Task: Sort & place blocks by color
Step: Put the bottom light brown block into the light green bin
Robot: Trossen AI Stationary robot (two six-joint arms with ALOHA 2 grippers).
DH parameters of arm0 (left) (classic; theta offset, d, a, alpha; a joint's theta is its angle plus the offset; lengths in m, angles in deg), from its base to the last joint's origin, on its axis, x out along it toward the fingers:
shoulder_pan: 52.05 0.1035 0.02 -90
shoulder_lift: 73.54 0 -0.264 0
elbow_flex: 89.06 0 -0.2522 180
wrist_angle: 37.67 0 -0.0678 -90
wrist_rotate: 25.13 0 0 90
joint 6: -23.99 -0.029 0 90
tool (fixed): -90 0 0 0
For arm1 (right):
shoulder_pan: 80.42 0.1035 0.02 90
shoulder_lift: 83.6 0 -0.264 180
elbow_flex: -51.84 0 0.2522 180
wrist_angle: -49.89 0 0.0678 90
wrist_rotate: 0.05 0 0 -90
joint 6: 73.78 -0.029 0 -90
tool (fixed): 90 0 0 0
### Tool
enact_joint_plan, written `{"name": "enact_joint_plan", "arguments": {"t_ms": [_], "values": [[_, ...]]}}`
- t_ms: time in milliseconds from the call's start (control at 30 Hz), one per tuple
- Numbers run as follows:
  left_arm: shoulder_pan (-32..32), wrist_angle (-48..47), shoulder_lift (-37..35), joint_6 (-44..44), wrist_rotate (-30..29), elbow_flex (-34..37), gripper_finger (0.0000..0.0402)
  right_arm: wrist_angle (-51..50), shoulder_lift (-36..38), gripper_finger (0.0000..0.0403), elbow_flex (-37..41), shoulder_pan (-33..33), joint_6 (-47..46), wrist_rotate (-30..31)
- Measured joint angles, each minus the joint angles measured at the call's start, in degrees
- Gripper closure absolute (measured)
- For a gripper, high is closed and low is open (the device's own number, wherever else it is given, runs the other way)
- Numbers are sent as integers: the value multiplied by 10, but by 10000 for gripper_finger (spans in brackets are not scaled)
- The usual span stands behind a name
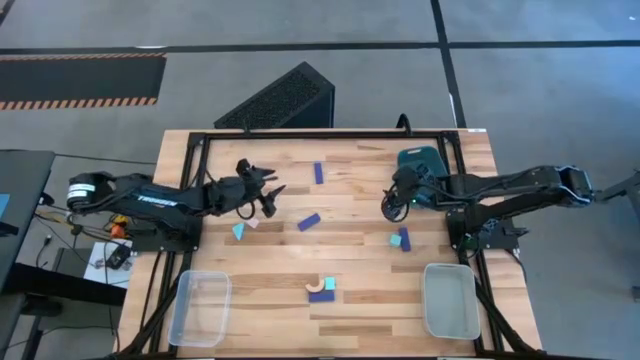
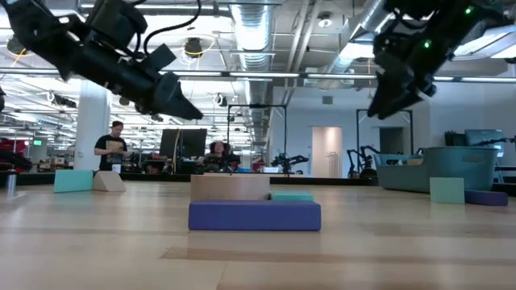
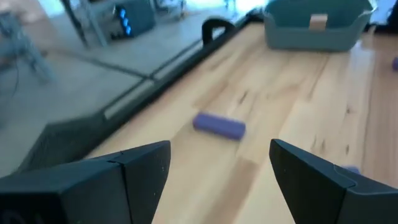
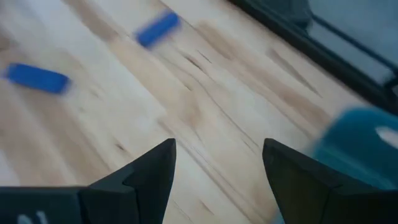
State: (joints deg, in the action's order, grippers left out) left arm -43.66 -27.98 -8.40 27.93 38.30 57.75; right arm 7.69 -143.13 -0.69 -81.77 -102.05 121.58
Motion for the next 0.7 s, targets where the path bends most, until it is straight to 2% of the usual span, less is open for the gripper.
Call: {"name": "enact_joint_plan", "arguments": {"t_ms": [133,233,333,400,467,533,633,700], "values": [[-58,-158,-35,92,-61,-26,136,-11,8,138,0,40,15,53],[-107,-246,-45,152,-62,-46,136,-31,17,138,0,79,0,102],[-154,-259,-39,182,-47,-48,136,-6,21,139,11,115,2,139],[-177,-231,-23,182,-48,-48,136,48,22,139,28,123,24,170],[-188,-179,0,147,-48,-48,136,131,21,139,42,120,47,174],[-189,-94,31,93,-39,-48,136,203,20,139,50,116,69,147],[-185,36,81,15,8,-49,136,269,11,139,53,120,95,93],[-185,101,111,-28,32,-49,136,304,11,139,54,124,102,88]]}}
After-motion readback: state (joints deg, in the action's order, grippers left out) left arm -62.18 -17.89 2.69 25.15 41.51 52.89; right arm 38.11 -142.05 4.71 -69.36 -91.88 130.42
